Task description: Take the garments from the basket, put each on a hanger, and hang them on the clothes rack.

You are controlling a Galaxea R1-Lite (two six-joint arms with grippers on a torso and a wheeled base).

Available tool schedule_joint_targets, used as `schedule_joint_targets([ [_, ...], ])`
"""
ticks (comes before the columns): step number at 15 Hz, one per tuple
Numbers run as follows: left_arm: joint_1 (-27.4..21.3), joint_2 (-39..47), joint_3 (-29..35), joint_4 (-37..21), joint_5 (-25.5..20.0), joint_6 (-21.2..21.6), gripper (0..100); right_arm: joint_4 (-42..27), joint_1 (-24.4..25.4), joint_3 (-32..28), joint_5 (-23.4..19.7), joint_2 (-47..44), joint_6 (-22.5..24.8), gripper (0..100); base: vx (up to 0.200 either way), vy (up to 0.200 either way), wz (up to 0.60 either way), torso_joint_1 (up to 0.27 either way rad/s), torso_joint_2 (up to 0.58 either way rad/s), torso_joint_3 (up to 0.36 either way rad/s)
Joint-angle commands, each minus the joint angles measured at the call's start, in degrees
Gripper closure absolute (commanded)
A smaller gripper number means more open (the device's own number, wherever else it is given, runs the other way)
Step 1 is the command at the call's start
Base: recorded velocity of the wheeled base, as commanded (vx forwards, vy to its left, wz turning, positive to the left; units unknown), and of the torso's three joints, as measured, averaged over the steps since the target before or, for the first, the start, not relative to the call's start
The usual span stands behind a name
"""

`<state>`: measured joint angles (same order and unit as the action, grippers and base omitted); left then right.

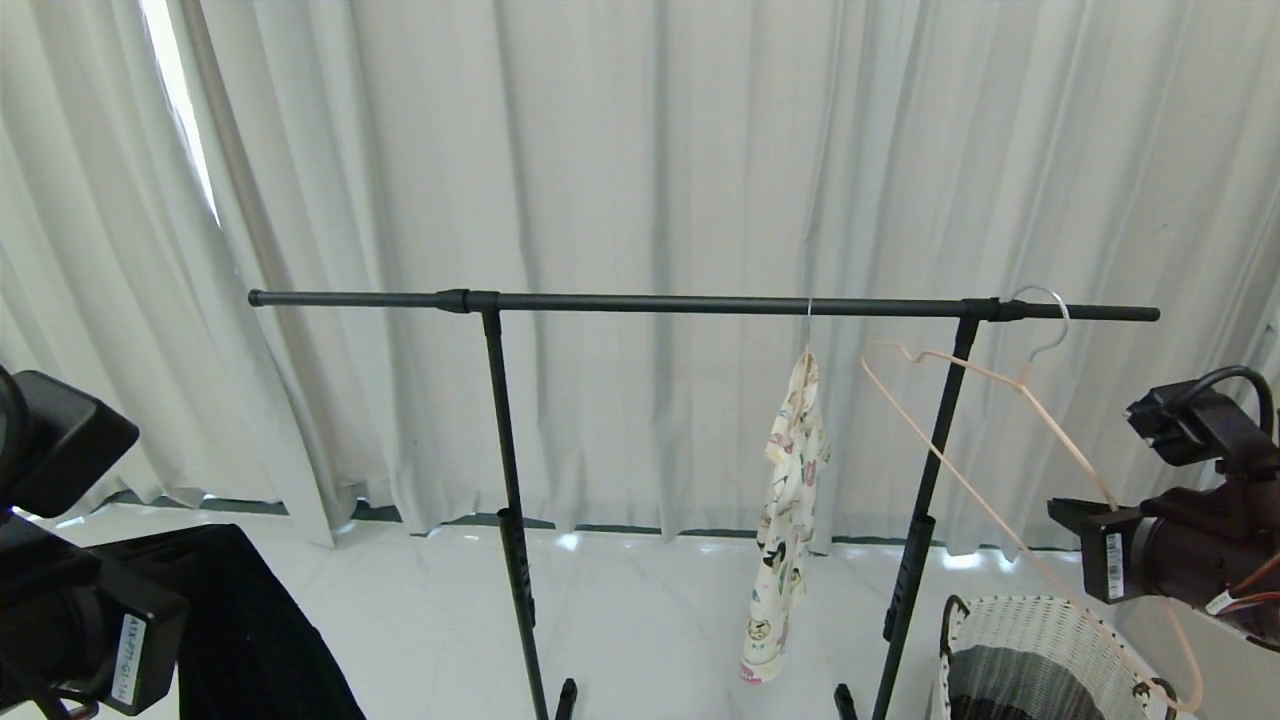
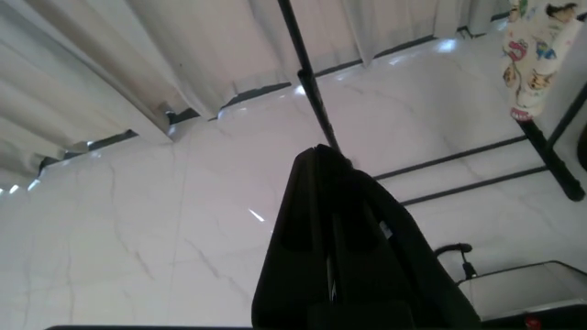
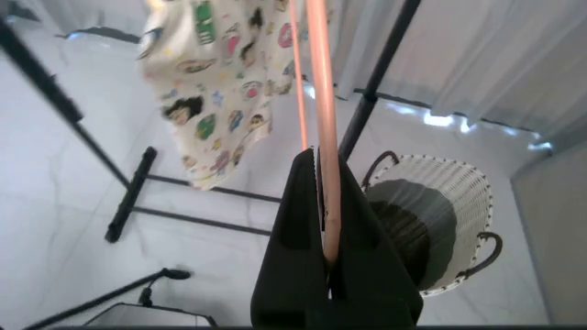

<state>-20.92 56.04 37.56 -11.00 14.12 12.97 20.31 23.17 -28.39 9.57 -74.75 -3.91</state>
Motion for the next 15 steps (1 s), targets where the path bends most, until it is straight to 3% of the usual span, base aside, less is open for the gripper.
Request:
schedule_joint_targets([
  [1, -1.4, 0.2, 0.0, 0.0, 0.0, 0.0, 100, -1.4, 0.0, 0.1, -2.5, 1.9, 2.5, 100, -0.200, 0.000, 0.00, -0.007, 0.01, 0.007],
  [5, -3.3, 1.6, -0.1, 0.1, -0.1, -0.1, 100, -12.9, 0.0, 0.1, -14.7, 8.4, 11.4, 100, -0.150, -0.100, 0.00, 0.003, 0.00, 0.002],
  [8, -5.1, 4.8, 0.0, 1.9, -0.1, -0.5, 100, -13.8, 1.3, 0.4, -23.2, 8.7, 13.6, 100, 0.000, 0.000, 0.00, 0.000, 0.00, 0.000],
  [11, -5.4, 12.7, 1.2, 8.2, 0.1, -0.9, 100, -13.9, 5.4, 0.4, -25.6, 8.6, 13.6, 100, 0.000, 0.000, 0.00, 0.000, 0.00, 0.000],
  [13, -5.9, 22.7, 6.9, 12.4, 2.5, -5.0, 100, -13.8, 9.9, 0.3, -27.5, 8.3, 13.3, 100, 0.000, 0.000, 0.00, 0.000, 0.00, 0.000],
  [15, -8.7, 30.8, 14.2, 12.5, 8.6, -11.2, 100, -13.7, 14.8, 0.2, -28.1, 7.5, 12.6, 100, 0.000, 0.000, 0.00, 0.000, 0.00, 0.000],
])
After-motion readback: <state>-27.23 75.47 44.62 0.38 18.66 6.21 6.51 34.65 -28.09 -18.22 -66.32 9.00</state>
